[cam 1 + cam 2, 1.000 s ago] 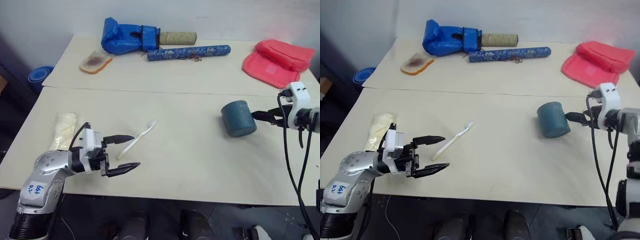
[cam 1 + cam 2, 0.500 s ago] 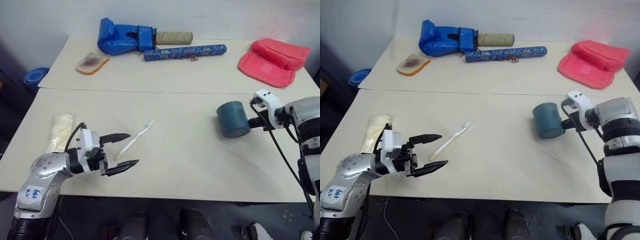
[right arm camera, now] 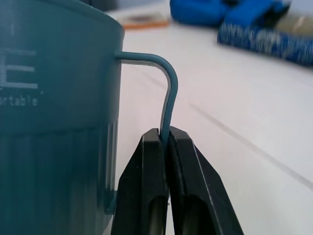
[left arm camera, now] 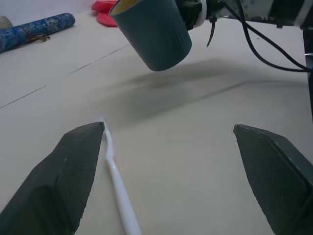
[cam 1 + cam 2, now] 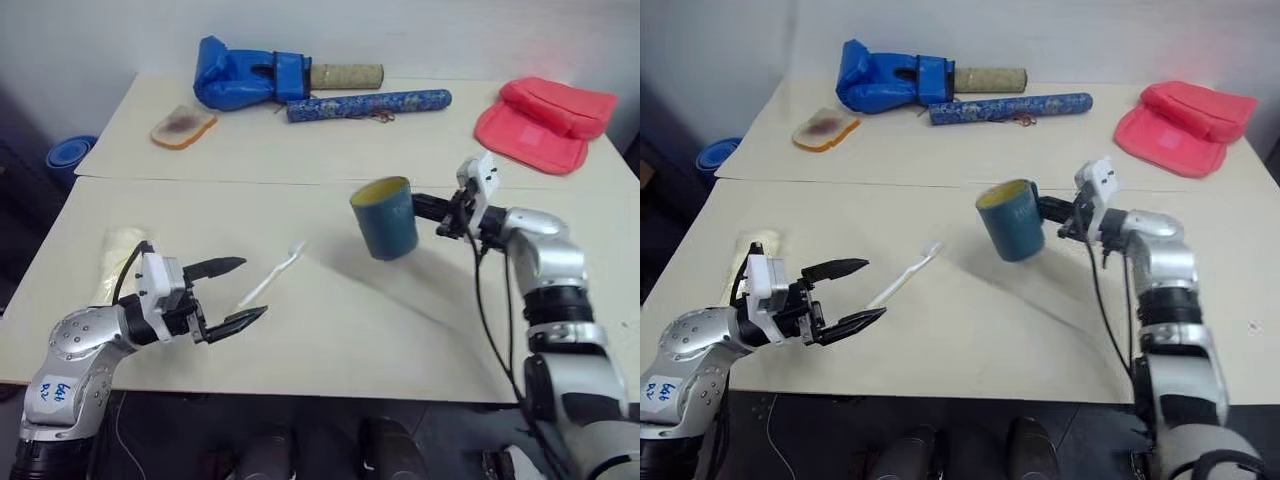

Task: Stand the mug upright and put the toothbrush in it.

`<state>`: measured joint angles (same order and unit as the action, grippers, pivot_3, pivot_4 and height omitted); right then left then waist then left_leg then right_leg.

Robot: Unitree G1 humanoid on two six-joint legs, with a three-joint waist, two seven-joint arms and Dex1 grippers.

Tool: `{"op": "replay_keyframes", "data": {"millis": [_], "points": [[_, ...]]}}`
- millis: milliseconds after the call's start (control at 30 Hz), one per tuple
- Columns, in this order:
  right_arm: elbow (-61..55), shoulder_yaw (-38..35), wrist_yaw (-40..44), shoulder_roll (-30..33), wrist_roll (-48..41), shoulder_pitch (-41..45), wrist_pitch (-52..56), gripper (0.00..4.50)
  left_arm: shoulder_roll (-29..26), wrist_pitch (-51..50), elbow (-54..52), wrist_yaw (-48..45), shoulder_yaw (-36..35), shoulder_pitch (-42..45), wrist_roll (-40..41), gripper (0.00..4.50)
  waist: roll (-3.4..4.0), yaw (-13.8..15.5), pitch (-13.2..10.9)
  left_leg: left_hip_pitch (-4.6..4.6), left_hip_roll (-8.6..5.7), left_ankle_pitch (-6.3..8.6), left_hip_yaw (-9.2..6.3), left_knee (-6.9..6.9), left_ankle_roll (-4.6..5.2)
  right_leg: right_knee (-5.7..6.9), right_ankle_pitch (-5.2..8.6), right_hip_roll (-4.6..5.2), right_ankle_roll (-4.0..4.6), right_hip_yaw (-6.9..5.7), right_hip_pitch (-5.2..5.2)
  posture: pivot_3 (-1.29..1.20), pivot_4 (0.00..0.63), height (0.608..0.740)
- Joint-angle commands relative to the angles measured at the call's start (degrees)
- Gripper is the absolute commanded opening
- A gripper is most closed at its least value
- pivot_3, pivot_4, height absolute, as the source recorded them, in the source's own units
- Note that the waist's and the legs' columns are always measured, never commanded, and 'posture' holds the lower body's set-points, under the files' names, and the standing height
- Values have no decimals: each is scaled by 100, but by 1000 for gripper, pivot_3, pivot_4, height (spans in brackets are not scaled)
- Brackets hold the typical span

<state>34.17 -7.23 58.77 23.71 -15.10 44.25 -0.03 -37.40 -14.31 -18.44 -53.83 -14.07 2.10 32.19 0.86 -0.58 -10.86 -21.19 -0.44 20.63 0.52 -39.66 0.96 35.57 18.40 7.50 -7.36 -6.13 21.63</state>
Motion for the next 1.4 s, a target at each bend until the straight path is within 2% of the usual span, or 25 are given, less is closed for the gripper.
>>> {"op": "replay_keyframes", "data": {"millis": [33,100,167,300,467,633,667,767,833,900,967,1033,1133,1300,1400], "points": [[394,-47,-659,-357,271,-126,-1335,19,8,88,36,48,-158,122,91,4500,0,0,0,0,0,0,0,-1,0,1,0,0,0,0,0,0,150,740],[815,100,-835,-511,512,-229,-1812,19,4,45,55,94,-192,172,116,4500,1,-1,0,0,0,0,-1,-1,0,2,0,-1,0,0,0,0,150,740],[1023,112,-592,-598,397,-309,-1899,19,-79,-200,11,96,-248,149,265,4500,1,-24,0,1,0,0,-3,-1,0,2,0,-2,1,1,-1,0,150,740],[1031,79,5,-392,222,-476,-2121,1083,-170,-222,46,187,-546,-9,241,4500,1,-117,0,5,8,0,-8,1,0,3,0,-9,1,1,-3,0,150,740],[875,-71,311,256,153,-723,-2255,2752,-306,-224,157,204,-1130,-485,217,4500,2,-110,-1,6,8,-1,-4,3,0,2,1,-7,3,3,-3,0,150,740],[-124,-479,1528,903,-802,-1661,-2084,4308,-738,-574,414,-180,-2277,-1492,399,4500,0,-91,-1,4,10,0,-6,10,0,-5,2,-4,4,2,-4,0,150,740],[-416,-544,1745,985,-1005,-1912,-2065,4478,-816,-580,480,-264,-2497,-1685,388,4500,-1,-85,-1,5,12,0,-9,12,-1,-9,2,-4,4,3,-5,0,150,740],[-1571,-707,2402,1287,-1723,-2866,-1594,4478,-1001,-422,817,-509,-3159,-2289,172,4500,-1,-80,-2,9,11,1,-4,15,2,-17,2,0,4,2,-13,0,150,740],[-2130,-839,2475,1386,-1977,-3335,-1454,4478,-1067,-242,1134,-596,-3490,-2510,44,4500,0,-73,-2,17,11,2,2,15,3,-15,2,3,4,2,-17,0,150,740],[-2492,-873,2578,1469,-2157,-3639,-1252,4478,-1120,-125,1386,-674,-3635,-2569,-10,4500,0,-67,-2,22,11,2,7,14,3,-15,2,4,4,4,-20,0,150,740],[-2864,-841,2720,1400,-2248,-3940,-1384,4478,-1184,-106,1408,-621,-3488,-2455,-80,4500,-1,-61,-2,28,12,3,7,15,2,-14,2,5,4,5,-21,0,150,740],[-3117,-772,2815,1355,-2320,-4134,-1397,4478,-1231,-330,1183,-500,-3179,-2206,4,4500,-1,-29,-2,32,13,5,7,16,0,-15,2,7,5,12,-24,0,150,740],[-3309,-735,2725,1203,-2371,-4152,-1456,4478,-1431,-1495,309,0,-2399,-1621,422,4500,-9,68,0,34,11,6,6,16,1,-14,2,15,5,27,-27,0,150,740],[-3431,-580,2740,833,-2424,-3959,-1613,4478,-1864,-3740,-551,914,-678,90,1045,4500,-11,80,1,29,8,8,-15,13,0,-12,-1,23,10,46,-27,0,150,740],[-3435,-570,2752,631,-2587,-3938,-1538,4478,-1588,-4815,-594,1447,237,1282,1235,4500,-5,53,1,31,7,7,-13,15,-3,2,-1,2,10,37,-22,0,150,740]]}}
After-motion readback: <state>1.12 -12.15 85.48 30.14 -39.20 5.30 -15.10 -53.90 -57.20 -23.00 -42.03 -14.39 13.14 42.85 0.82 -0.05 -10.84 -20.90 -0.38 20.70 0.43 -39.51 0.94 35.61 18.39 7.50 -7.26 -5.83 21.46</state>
